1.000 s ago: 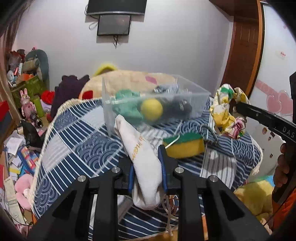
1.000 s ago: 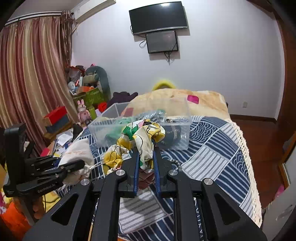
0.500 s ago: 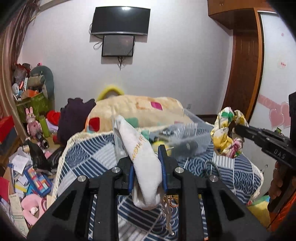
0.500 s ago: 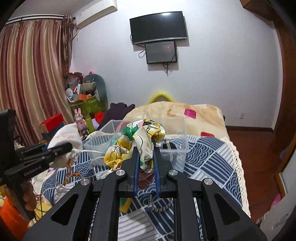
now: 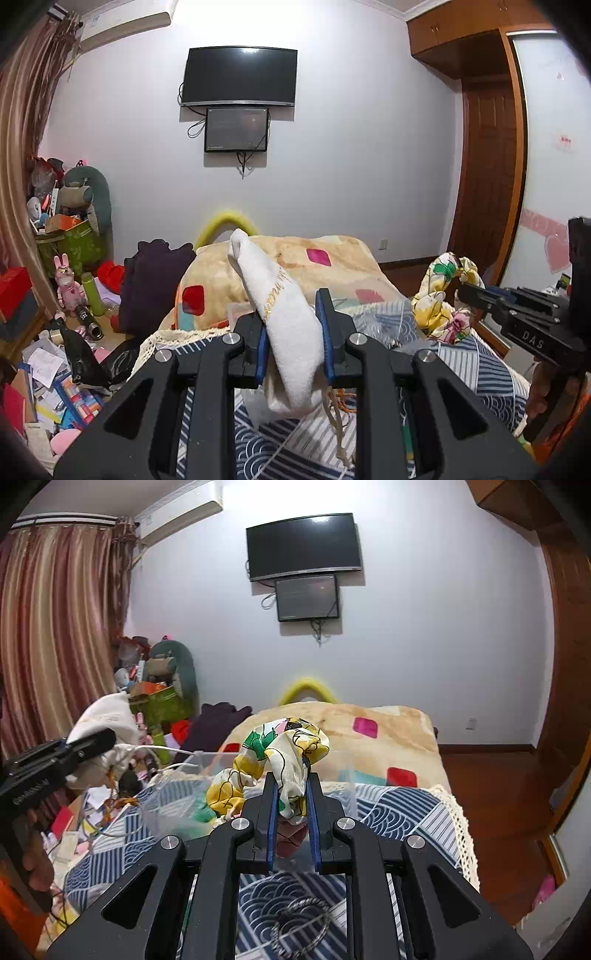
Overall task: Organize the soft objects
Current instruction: 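Grasp the white pouch with the left gripper while the right grasps the floral scarf, drop both in box, then grasp the green sponge with the left gripper while the right grasps the braided bracelet, drop both in box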
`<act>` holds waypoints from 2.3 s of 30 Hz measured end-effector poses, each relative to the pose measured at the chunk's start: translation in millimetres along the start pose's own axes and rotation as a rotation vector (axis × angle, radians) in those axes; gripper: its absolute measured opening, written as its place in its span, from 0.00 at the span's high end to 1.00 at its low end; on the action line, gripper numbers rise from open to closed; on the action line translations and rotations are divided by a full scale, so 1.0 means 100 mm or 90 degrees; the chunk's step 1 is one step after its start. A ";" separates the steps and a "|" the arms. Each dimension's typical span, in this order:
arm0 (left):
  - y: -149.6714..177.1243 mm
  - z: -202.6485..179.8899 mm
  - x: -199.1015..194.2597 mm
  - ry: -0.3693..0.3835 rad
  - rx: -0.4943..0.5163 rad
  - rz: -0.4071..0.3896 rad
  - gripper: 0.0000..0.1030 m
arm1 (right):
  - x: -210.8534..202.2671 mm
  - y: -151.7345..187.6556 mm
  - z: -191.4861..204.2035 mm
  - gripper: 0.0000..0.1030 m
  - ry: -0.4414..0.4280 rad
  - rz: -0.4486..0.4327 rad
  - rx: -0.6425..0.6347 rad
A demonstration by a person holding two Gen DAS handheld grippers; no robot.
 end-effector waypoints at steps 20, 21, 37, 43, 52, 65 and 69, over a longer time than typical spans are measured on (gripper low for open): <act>0.11 0.05 0.89 -0.031 -0.016 0.043 0.78 | 0.62 0.08 -0.12 0.88 0.053 0.084 -0.019; 0.13 0.05 0.94 -0.032 -0.017 0.050 0.78 | 0.65 0.10 -0.11 0.88 0.051 0.093 -0.024; 0.46 0.03 1.40 -0.025 -0.040 0.177 0.75 | 0.85 0.26 -0.02 0.87 0.015 0.160 -0.040; 0.49 0.03 1.38 -0.034 -0.031 0.194 0.59 | 0.84 0.23 0.02 0.81 0.014 0.163 -0.050; 0.42 -0.02 1.15 -0.013 -0.036 0.177 0.43 | 0.68 0.17 0.03 0.57 0.007 0.132 -0.041; 0.20 -0.13 0.62 -0.023 -0.033 0.098 0.06 | 0.26 -0.02 0.02 0.33 0.021 0.052 -0.040; 0.24 -0.18 0.45 -0.023 -0.026 0.091 0.02 | 0.10 -0.04 0.01 0.29 0.021 0.031 -0.039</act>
Point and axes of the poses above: each gripper's, at about its wrist camera, not at the fingertips, and x roughly the way its jaws point, z to its left, y to its underside, the point moved 3 cm from there along x, roughly the way its jaws point, and after that the axes turned 10 degrees about -x, right-handed, at the moved point
